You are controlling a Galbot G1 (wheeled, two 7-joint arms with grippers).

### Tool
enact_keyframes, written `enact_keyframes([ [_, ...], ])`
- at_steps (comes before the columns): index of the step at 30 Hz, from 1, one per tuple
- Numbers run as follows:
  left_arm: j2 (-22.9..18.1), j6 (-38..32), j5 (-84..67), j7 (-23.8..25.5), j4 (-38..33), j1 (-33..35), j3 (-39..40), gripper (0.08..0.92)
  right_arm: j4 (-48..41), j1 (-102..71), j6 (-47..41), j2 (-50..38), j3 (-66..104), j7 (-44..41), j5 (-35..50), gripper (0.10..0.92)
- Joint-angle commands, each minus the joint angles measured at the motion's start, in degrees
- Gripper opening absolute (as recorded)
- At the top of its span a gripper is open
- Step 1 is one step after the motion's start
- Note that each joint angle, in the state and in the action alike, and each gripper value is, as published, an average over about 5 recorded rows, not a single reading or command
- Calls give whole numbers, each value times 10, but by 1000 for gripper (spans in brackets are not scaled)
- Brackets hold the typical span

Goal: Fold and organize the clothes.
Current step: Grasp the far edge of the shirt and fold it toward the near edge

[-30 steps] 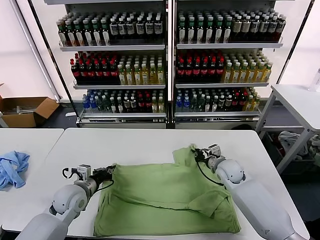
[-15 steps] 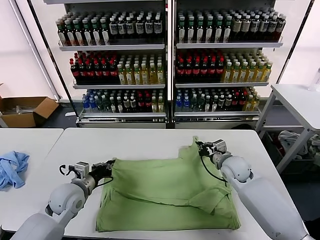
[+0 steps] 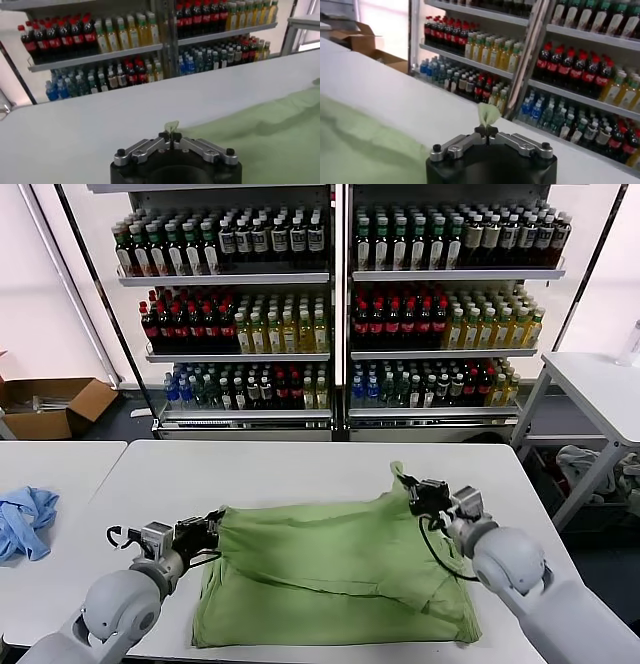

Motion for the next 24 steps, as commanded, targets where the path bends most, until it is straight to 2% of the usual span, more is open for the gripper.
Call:
enact_keyframes([
  [1,18,-3,27,-28,-121,154,-51,86,143,-224,28,-28,104,1,-45,106],
  [5,15,-11,55,-26,-144,190,-59,86,166,-310,60,-21,140,-5,-100,106],
  [15,13,-13,88,-28,-156,218,-64,86,198,-404,80,-20,217,-9,-111,106],
  [24,-5,-41,136,-72,-153,247,-24,86,156,-418,108,-7,210,-5,-128,106],
])
